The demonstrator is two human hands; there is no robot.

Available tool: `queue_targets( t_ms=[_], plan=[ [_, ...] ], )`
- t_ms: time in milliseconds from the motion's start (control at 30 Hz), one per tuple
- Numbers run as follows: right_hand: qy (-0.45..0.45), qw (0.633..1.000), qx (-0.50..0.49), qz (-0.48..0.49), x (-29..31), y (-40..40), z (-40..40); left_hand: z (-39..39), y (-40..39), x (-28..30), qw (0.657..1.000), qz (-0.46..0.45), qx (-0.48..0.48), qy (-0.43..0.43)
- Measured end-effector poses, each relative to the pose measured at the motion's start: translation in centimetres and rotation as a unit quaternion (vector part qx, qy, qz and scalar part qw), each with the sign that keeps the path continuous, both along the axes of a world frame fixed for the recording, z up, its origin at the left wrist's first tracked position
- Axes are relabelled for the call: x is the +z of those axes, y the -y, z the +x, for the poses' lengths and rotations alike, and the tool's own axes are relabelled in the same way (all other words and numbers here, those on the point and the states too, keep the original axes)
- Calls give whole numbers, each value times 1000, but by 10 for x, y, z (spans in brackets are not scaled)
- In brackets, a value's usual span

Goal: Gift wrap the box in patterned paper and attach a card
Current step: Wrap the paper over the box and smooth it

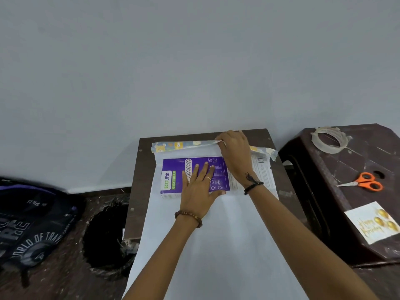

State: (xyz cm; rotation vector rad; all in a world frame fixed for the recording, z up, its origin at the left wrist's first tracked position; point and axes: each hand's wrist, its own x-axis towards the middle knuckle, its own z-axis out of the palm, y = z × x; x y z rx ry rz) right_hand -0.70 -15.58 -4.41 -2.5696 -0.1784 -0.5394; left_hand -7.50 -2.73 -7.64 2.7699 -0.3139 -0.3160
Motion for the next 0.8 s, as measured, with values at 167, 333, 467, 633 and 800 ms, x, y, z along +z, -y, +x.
queue_targets(
  t_ms=[167, 333, 467, 633, 800],
  plan=[
    [8, 999, -7, -47, -27, 2, -50, -18, 8, 9, 999, -3, 15, 36],
    [3, 999, -28, -15, -40, -1, -87, -40, 10, 10, 998, 24, 5, 62],
    [-26, 999, -31, 21, -31, 0, -94, -52, 1, 9, 998, 47, -23, 24],
    [18, 998, -41, 48, -10, -1, -107, -60, -5, 8, 998, 45, -35, 19],
    [43, 998, -54, 15, -16, -19, -137, -76, 1, 8, 979, 36, 0, 200]
  ],
)
